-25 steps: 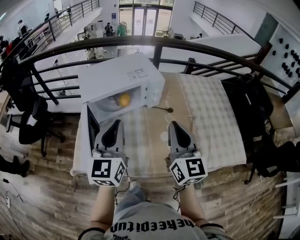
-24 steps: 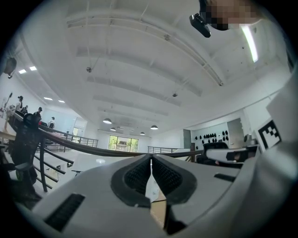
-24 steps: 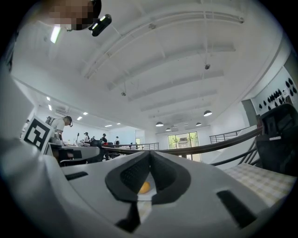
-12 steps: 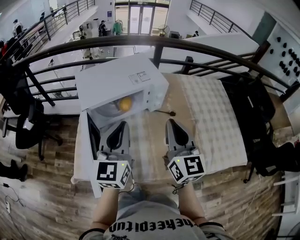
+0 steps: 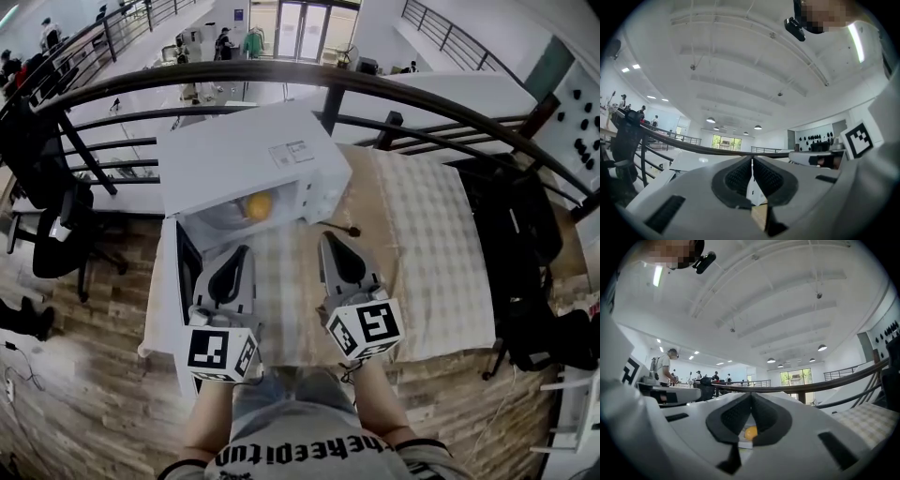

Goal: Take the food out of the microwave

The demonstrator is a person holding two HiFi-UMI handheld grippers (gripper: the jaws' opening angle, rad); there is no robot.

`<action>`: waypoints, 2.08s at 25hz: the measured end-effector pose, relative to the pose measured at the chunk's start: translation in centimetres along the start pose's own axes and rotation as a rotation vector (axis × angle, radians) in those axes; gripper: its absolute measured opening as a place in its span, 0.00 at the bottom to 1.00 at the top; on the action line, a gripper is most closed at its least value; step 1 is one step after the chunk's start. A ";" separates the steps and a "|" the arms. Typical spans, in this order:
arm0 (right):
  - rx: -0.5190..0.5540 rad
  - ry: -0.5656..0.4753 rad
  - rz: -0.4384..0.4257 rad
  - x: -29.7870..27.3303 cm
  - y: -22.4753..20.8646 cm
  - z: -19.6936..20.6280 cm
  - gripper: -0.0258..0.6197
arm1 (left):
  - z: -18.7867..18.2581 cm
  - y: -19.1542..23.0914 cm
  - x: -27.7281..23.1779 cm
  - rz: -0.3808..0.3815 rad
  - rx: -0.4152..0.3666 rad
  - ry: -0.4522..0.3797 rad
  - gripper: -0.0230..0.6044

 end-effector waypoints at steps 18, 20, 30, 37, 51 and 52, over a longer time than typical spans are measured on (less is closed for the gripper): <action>-0.003 0.146 -0.247 -7.1 -1.7 3.3 0.05 | 1.0 0.9 -1.4 -0.201 0.000 0.051 0.06; 0.000 0.161 -0.264 -7.8 -1.8 4.0 0.05 | 1.3 1.0 -1.6 -0.210 -0.003 0.055 0.06; -0.017 0.254 -0.281 -11.0 -2.4 8.9 0.05 | 3.6 1.7 -2.3 -0.233 0.008 0.087 0.06; -0.057 0.294 -0.242 -12.9 -3.3 12.2 0.10 | 4.7 1.7 -2.5 -0.230 0.003 0.105 0.06; -0.070 0.367 -0.201 -16.0 -4.1 17.9 0.29 | 5.8 2.3 -3.1 -0.252 0.009 0.117 0.06; -0.066 0.371 -0.200 -16.2 -4.1 18.2 0.31 | 5.9 2.3 -3.2 -0.253 0.009 0.117 0.06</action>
Point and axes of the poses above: the fingertips, and each gripper's own axes: x backward along the fingers, y to its left, z out of its underside, the point moved 6 cm from there along x, backward along the fingers, and after that the axes turned 11 degrees about -x, right-handed, at the moved point
